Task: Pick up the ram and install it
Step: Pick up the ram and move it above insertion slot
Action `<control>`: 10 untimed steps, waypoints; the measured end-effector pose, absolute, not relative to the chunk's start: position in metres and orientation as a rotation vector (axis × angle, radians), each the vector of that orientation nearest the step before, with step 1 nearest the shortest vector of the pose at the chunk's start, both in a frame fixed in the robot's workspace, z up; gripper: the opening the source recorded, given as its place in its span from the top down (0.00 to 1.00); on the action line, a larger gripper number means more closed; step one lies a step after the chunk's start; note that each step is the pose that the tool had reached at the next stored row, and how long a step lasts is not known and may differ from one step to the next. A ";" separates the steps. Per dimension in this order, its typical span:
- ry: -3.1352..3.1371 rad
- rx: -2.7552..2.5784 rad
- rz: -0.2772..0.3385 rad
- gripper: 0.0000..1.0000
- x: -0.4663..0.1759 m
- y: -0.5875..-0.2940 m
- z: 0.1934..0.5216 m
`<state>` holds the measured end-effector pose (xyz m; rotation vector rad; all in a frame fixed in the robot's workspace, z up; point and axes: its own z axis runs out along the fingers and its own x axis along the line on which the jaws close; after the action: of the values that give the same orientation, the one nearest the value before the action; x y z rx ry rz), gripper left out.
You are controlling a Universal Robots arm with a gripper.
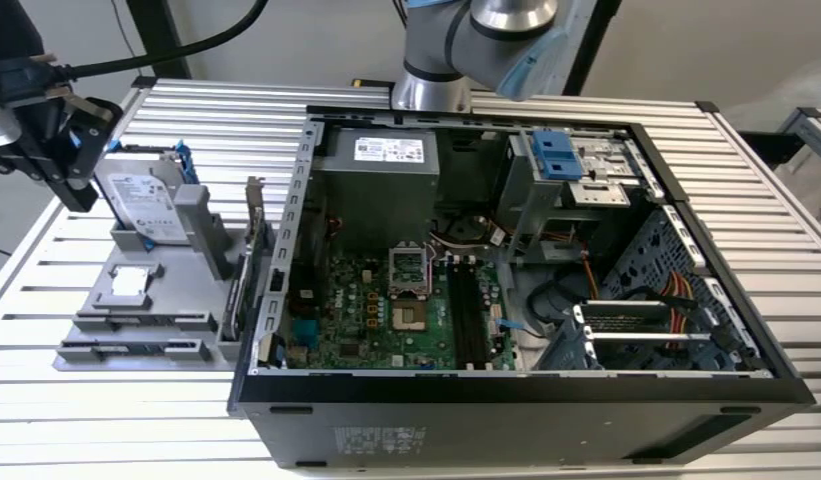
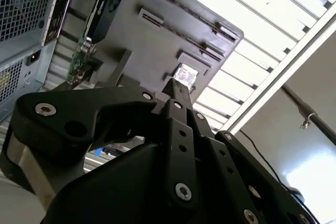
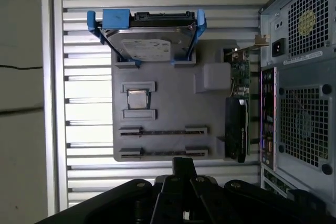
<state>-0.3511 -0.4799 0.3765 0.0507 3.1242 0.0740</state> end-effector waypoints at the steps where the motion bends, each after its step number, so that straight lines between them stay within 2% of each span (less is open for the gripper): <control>1: 3.124 0.045 0.074 1.00 -0.351 -0.480 0.377; 10: 3.125 0.003 0.074 1.00 -0.351 -0.480 0.377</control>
<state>-0.3511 -0.4799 0.3766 0.0031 3.1253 0.0743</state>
